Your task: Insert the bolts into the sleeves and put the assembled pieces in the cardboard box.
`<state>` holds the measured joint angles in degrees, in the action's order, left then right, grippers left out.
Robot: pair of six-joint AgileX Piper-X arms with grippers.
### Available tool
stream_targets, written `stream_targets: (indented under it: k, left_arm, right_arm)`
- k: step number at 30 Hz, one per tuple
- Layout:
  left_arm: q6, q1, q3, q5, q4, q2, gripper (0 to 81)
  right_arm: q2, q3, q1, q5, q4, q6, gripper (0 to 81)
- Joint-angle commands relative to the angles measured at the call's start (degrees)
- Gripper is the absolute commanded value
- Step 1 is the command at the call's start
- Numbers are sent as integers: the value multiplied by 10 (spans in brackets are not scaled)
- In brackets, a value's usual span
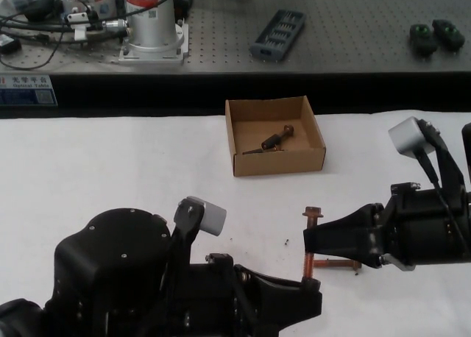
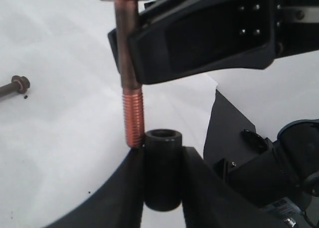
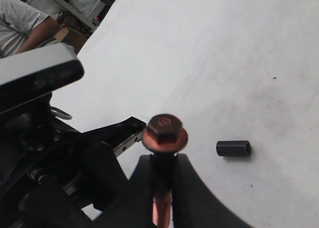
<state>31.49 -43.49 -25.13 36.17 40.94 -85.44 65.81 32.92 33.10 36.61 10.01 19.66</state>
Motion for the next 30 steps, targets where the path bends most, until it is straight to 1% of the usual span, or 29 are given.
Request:
stream_targets:
  k: [1, 8, 16, 25, 30]
  left_arm:
    - [-9, -3, -2, -9, -18, 2, 125]
    - [-16, -5, -2, -8, -26, -22, 125]
    - [-12, -5, -2, -16, 11, -23, 125]
    - [-13, -5, -2, -11, 16, -23, 125]
    - [-17, -5, -2, -37, 16, -18, 125]
  right_arm:
    - [-8, 1, -3, 17, -1, 0, 19]
    - [-8, 1, -3, 17, -1, 0, 19]
    - [-8, 1, -3, 17, -1, 0, 19]
    - [-8, 1, -3, 17, -1, 0, 19]
    - [-8, 1, -3, 17, -1, 0, 19]
